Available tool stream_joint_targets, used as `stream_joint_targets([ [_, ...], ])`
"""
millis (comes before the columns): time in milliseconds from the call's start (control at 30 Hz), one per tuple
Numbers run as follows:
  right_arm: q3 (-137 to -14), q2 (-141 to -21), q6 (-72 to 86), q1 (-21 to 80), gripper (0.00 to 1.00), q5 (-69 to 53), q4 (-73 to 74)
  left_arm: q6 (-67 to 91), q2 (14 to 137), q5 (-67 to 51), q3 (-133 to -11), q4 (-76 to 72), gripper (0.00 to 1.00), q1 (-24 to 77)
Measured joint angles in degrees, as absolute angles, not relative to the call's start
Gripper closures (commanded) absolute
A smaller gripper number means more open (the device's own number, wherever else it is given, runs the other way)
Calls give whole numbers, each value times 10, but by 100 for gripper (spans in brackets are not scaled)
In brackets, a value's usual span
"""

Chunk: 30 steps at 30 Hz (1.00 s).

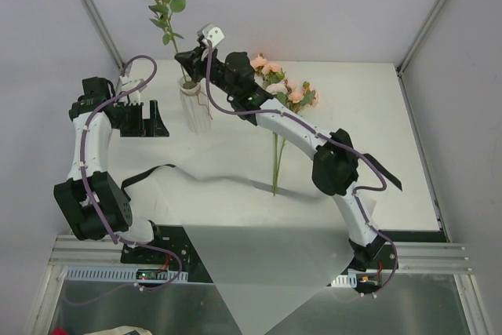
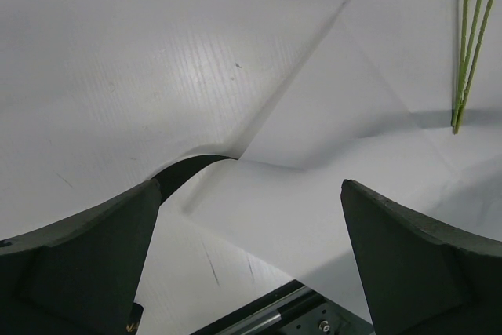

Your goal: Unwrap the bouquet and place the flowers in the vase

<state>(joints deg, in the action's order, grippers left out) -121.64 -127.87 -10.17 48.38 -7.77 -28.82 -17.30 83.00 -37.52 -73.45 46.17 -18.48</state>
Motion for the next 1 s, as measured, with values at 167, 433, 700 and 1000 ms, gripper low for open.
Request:
stream_joint_targets([
  [167,-1217,-1287,-111,491,48,-80,-266,-173,830,-375,-735,462,1,-185],
  [433,-1195,-1285,-122,484,4,-62,-215,-173,830,-375,-735,461,1,-185],
  [700,-1054,-1164,-133,455,4,-18,-104,-167,829,-372,-735,453,1,-185],
  [1000,-886,-957,-82,354,27,-11,-4,-162,815,-360,-735,446,1,-185],
])
